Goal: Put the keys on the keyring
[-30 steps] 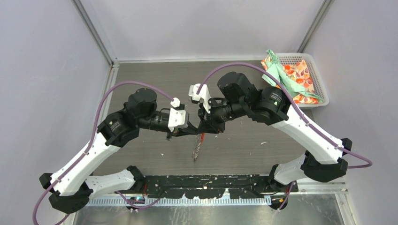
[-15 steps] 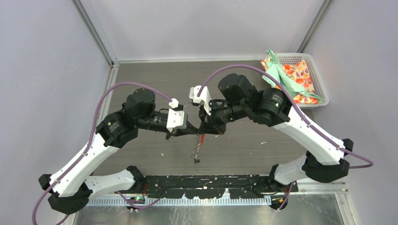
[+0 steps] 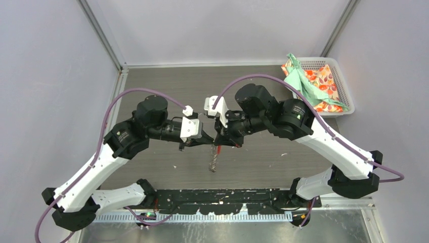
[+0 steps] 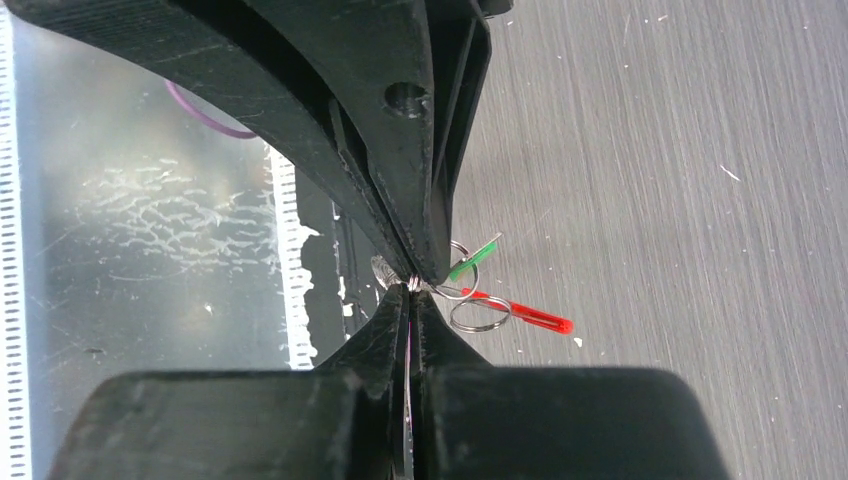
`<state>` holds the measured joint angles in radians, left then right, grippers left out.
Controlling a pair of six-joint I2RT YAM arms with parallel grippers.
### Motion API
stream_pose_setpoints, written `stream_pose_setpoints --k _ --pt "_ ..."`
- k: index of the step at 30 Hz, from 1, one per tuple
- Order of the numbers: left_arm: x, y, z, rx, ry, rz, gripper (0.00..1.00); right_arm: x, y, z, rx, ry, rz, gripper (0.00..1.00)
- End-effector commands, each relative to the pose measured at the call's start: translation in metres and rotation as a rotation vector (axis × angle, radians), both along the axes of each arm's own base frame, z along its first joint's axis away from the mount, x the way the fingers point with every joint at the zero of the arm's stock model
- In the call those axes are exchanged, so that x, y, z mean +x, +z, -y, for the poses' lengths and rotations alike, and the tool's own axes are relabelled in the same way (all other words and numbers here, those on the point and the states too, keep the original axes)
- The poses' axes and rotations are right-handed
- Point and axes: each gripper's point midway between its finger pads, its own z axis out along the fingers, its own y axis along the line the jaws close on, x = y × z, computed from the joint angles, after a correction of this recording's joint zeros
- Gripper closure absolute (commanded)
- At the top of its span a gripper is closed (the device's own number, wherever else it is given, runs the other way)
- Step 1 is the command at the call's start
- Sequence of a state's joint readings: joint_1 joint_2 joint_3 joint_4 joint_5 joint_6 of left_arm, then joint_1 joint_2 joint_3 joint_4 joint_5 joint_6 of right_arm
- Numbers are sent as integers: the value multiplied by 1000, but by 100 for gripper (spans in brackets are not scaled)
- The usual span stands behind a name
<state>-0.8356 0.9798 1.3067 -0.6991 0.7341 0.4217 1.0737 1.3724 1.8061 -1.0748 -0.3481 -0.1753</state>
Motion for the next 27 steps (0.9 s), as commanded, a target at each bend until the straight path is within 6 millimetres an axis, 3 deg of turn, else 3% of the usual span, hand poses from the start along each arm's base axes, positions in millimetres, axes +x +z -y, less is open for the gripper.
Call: stream_pose_setpoints --k 1,6,8,10,14,19,23,27 --pt "-4 35 3 -102 -28 66 100 14 20 1 74 -56 96 99" --pt "-3 34 3 -108 -15 68 99 20 52 5 249 -119 180 99" --pt "-1 34 1 -111 -2 77 88 19 62 6 326 -141 192 99" --pt "-2 35 -1 -112 -4 102 64 18 69 7 402 -152 197 99" --pt "-6 34 -11 -71 -87 295 55 9 74 7 516 -135 186 99" --pt "10 41 -12 -36 -73 437 45 1 72 4 528 -100 151 99" --pt "12 49 -8 -69 -73 472 47 -3 68 0 512 -76 122 99" --pt "3 41 -10 -53 -128 485 63 -2 73 -1 554 -95 110 99"
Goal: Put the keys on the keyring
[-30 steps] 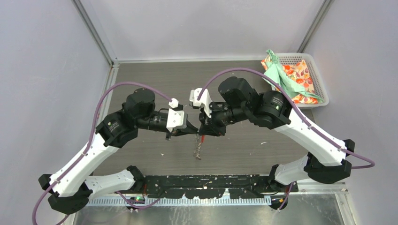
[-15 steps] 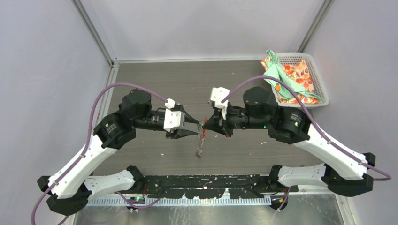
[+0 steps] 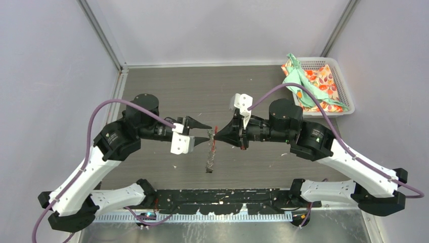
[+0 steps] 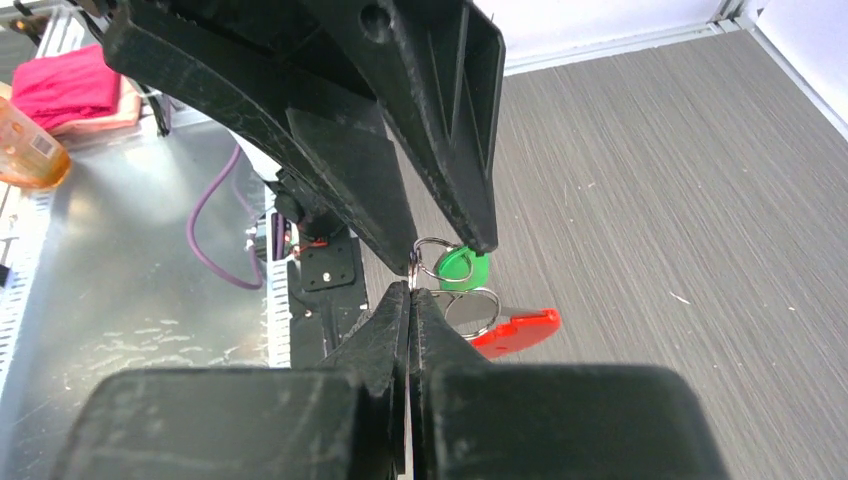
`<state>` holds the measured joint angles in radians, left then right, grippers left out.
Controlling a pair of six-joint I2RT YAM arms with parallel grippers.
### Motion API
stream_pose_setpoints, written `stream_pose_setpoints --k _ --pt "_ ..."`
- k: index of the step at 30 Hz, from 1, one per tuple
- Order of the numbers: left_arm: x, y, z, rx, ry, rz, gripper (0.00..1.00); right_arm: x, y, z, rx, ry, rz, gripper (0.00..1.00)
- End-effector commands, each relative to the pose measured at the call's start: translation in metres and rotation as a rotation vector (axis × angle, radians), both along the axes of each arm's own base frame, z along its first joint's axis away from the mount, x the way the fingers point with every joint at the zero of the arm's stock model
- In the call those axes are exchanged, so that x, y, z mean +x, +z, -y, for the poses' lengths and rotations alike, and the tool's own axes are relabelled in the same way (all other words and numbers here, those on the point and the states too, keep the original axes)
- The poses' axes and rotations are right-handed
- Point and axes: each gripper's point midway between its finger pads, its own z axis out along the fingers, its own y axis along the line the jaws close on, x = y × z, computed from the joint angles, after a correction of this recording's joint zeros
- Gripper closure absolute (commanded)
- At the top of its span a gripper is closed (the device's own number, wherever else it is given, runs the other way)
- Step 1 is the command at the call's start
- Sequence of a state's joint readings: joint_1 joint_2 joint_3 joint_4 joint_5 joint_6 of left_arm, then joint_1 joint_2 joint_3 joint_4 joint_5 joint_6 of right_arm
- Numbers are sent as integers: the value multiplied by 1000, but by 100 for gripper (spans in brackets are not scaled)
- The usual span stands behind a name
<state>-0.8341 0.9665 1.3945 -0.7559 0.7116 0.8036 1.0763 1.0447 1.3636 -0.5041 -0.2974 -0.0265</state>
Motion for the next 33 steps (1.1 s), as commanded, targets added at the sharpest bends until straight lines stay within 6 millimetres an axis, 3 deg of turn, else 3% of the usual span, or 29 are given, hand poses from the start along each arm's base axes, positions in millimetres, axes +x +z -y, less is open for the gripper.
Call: stream_pose_setpoints --k 1,3,7,15,29,33 --pt "-6 6 -2 -10 -54 104 67 -4 38 -4 158 12 19 99" --pt "-2 5 -4 -17 -41 154 75 -4 38 -6 173 16 6 99" --pt "4 4 -6 -34 -30 263 79 -6 35 -9 182 26 -14 99" --pt "2 13 -6 -110 -30 390 99 -3 33 -12 191 12 -32 99" --pt "-15 -16 -4 -30 -125 529 99 18 52 -5 392 -121 5 99" --pt "-12 -18 -2 -7 -99 557 90 25 52 -1 431 -161 24 99"
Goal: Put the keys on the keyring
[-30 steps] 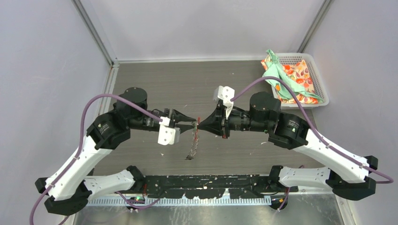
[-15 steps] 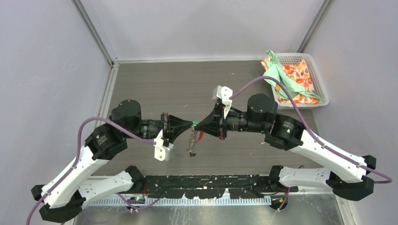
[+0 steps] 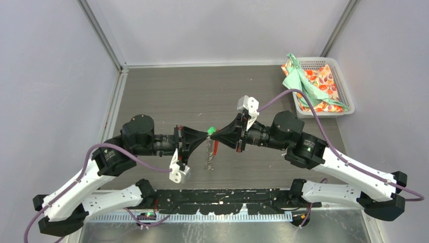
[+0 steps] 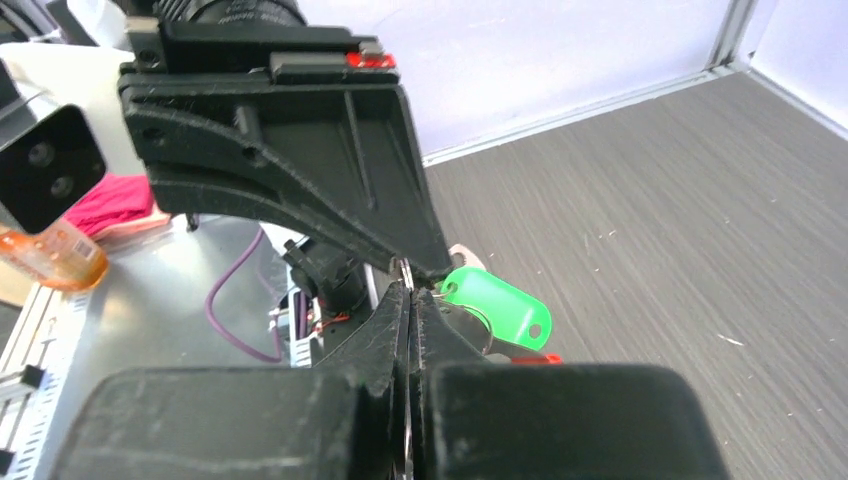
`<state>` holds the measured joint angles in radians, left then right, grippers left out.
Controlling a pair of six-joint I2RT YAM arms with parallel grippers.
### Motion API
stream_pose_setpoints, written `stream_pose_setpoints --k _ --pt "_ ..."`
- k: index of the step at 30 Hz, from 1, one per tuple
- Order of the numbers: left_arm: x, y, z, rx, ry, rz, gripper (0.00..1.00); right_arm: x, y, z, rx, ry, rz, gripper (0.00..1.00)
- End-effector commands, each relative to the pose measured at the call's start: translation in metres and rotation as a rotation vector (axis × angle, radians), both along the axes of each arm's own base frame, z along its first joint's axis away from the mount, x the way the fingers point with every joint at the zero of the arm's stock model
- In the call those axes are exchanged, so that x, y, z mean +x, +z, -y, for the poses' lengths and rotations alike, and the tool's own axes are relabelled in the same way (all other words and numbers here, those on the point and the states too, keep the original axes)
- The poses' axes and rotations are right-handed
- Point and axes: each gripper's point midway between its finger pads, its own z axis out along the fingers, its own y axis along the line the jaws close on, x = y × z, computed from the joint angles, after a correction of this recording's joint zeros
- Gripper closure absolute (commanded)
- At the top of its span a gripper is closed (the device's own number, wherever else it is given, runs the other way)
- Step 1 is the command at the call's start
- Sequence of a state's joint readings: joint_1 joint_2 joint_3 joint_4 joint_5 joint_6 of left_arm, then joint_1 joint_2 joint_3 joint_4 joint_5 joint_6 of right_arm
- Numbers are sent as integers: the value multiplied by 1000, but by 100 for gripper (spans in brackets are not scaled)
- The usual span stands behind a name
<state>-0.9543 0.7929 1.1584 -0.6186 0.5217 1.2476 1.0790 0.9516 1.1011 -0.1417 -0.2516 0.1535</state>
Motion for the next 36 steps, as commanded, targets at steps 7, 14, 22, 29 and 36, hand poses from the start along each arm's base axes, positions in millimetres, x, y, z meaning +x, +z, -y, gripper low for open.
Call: stream_pose_setpoints --k 7,14,22,29,36 --pt "-16 15 8 -70 28 -272 66 27 59 20 256 -187 141 99" --pt "1 36 9 -188 233 -643 63 22 59 21 256 -163 152 99" --pt "5 38 -5 -145 314 -706 63 14 62 27 228 -136 170 99" --pt "2 44 1 -147 279 -733 65 7 62 23 206 -89 177 99" --pt "-7 44 16 -86 201 -825 73 4 61 19 189 -61 180 99"
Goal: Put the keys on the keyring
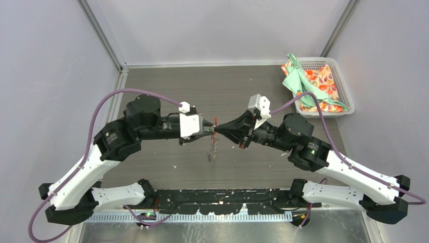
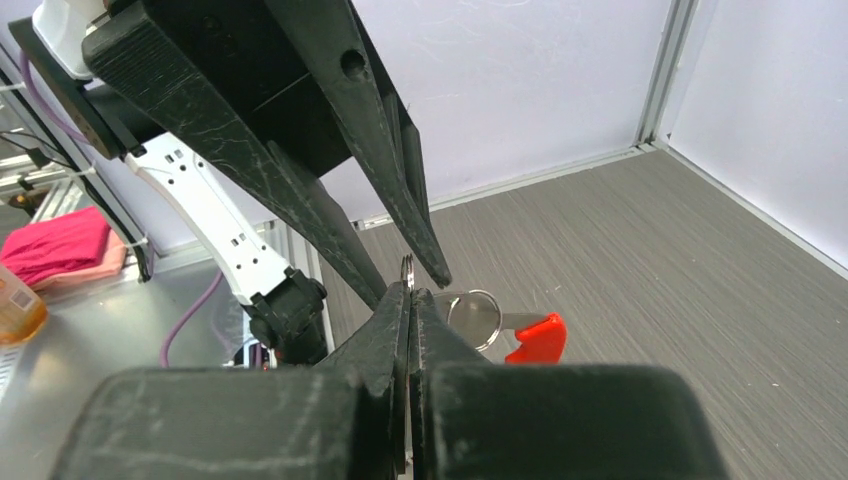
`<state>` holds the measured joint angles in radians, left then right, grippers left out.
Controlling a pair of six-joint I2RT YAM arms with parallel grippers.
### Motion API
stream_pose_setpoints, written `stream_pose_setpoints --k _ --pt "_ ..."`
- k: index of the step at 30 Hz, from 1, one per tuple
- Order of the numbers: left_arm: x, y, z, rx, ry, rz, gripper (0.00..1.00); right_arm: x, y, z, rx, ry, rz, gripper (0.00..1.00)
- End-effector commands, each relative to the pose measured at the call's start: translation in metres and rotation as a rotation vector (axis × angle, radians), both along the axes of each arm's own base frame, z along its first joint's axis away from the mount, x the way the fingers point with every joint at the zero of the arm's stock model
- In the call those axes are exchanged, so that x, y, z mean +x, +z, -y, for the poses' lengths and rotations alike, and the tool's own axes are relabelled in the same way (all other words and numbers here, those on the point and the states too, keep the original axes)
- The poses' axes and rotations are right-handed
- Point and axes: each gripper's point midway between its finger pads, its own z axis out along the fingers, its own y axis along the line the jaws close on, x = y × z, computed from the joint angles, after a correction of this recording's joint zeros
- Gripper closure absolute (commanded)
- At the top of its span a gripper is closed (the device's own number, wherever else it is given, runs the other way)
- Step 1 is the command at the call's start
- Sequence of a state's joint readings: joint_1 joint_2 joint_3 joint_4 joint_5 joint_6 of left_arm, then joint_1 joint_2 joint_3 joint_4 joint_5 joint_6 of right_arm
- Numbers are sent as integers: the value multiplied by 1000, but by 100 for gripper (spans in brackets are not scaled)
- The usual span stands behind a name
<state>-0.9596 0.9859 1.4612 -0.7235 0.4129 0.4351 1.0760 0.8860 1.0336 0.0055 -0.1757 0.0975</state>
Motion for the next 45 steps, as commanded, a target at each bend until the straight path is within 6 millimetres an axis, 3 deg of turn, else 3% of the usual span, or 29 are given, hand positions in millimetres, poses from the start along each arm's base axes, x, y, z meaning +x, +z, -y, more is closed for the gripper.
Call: stream_pose_setpoints --k 1,8,14,18,21,25,26,32,45 --pt "-14 14 5 -30 -74 -72 75 -7 35 5 61 26 68 99" --pt "-12 16 0 -38 -79 -114 99 -8 30 7 32 28 72 99" --pt "-6 12 -2 -38 -66 -71 100 -11 23 5 -12 47 52 99" --pt "-6 -6 -5 52 -103 -30 100 -15 13 12 -157 58 -7 64" --pt "-9 -19 -7 121 -159 4 100 -21 0 19 -315 84 -34 52" --pt "-12 -18 -2 128 -204 9 100 -27 -6 21 -463 145 -59 53" --pt "-13 -17 0 127 -216 5 100 -30 0 20 -470 166 -55 54" --pt "-17 -6 5 97 -247 1 100 -35 -7 11 -558 240 -104 63" --pt "-28 -5 1 77 -283 -16 100 -22 -9 -2 -556 211 -95 69"
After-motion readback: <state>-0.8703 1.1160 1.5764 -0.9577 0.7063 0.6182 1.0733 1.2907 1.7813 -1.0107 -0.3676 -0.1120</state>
